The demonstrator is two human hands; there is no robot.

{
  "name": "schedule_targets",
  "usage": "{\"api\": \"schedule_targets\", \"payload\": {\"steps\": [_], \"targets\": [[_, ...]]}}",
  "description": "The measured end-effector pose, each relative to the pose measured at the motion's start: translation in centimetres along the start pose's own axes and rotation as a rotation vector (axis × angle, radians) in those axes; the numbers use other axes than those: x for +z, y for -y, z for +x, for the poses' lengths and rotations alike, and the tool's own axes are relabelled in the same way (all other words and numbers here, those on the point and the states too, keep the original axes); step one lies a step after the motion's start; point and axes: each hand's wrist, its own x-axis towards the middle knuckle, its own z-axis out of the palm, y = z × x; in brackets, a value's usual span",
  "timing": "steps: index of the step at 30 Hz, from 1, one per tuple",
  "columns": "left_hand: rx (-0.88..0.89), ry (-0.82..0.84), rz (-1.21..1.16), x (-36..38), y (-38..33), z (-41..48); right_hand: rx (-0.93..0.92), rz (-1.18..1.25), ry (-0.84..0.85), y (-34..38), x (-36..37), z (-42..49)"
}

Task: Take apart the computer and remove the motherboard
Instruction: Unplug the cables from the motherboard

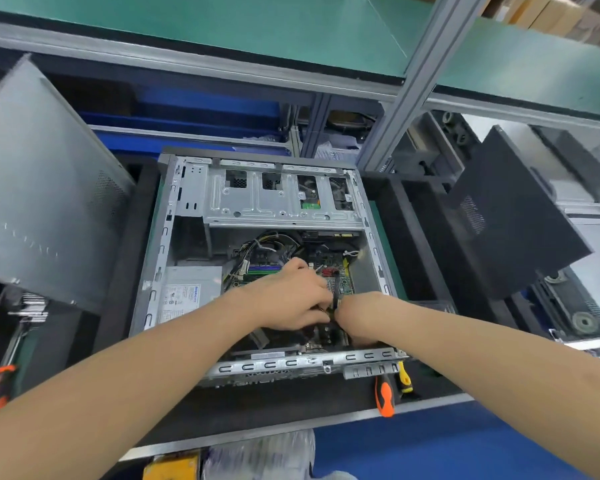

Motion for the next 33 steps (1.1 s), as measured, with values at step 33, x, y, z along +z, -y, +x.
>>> {"api": "schedule_targets", "payload": {"steps": [33], "targets": [[-0.107, 0.090, -0.272, -0.3, 1.4, 0.1, 0.013, -0.155, 0.033, 0.3, 0.1, -0.2]]}}
